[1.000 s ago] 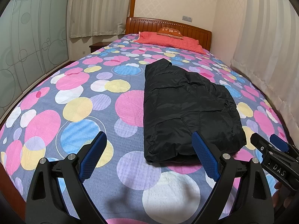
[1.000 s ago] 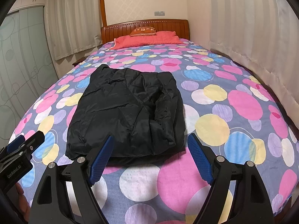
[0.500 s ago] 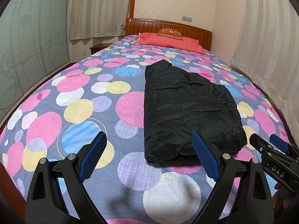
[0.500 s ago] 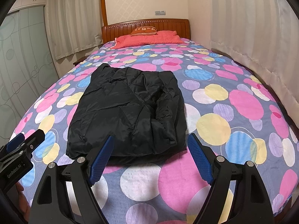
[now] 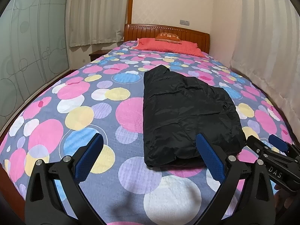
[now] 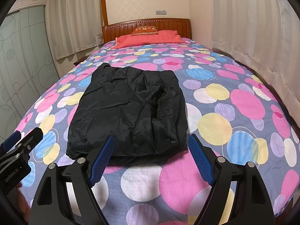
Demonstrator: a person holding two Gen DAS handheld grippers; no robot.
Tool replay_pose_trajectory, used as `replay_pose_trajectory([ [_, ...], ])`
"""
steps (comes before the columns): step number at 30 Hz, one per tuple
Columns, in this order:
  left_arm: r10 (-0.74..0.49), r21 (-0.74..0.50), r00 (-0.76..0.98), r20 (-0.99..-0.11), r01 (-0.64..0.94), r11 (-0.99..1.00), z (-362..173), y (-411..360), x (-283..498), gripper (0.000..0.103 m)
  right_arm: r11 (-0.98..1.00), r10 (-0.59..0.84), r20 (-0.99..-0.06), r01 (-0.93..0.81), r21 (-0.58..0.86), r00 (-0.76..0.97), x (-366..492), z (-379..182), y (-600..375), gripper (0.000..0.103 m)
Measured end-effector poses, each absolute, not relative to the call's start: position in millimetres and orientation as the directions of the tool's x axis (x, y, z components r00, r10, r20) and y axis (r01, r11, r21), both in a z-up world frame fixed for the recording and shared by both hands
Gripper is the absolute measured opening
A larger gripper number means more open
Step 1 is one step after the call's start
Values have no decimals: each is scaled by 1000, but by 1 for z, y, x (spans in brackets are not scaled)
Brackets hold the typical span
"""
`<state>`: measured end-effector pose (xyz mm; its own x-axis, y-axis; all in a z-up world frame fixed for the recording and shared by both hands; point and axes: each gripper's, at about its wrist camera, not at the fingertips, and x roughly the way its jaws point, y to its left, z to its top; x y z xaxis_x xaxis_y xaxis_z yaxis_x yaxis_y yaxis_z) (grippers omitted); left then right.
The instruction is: Fold large clothes
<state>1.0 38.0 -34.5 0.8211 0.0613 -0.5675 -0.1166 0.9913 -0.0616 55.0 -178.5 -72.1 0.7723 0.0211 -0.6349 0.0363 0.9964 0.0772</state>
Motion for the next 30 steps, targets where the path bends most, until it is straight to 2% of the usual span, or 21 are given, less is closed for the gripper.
replay_pose_trajectory([
  [11, 41, -55, 812, -582, -89, 995, -40, 34, 4, 101, 996, 26, -639, 32, 79, 769, 53, -79, -173, 80],
  [18, 57, -85, 814, -578, -129, 988, -52, 38, 6, 101, 996, 36, -650, 23, 82, 759, 56, -85, -180, 80],
  [23, 15, -107, 792, -610, -101, 989, -60, 41, 13, 101, 996, 41, -657, 19, 85, 752, 59, -88, -182, 80],
  [30, 43, -100, 754, -655, -142, 985, -73, 48, 25, 101, 996, 40, -667, 27, 90, 744, 64, -92, -187, 80],
])
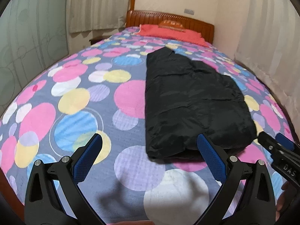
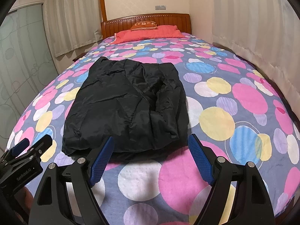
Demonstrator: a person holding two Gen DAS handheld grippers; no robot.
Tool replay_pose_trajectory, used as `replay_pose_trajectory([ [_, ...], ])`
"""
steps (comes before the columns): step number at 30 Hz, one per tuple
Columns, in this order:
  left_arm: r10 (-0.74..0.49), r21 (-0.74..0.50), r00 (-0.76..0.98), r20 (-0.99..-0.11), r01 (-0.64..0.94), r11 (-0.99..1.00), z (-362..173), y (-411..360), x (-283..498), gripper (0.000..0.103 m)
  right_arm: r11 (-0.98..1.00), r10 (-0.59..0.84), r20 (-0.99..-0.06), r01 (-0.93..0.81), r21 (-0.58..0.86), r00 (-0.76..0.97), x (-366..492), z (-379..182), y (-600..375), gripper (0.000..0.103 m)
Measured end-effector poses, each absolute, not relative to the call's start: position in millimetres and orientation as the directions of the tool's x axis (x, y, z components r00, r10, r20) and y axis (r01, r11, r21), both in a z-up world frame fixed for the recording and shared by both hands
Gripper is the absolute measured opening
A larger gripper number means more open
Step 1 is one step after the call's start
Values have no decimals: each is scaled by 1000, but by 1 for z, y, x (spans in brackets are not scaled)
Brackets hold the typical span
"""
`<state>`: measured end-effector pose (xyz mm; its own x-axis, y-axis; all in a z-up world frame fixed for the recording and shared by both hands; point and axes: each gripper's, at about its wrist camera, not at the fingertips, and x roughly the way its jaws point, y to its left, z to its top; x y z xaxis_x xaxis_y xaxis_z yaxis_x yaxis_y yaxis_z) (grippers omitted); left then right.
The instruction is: Fold large clothes
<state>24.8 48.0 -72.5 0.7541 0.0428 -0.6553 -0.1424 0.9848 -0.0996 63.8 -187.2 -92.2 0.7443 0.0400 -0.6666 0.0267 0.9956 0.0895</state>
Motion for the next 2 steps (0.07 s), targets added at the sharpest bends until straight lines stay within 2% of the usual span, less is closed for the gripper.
replay_pose_trajectory([
  [2, 44, -110, 733, -679, -160, 981, -79, 54, 30, 101, 995, 39, -674, 31, 92, 738, 66, -96, -190, 80],
])
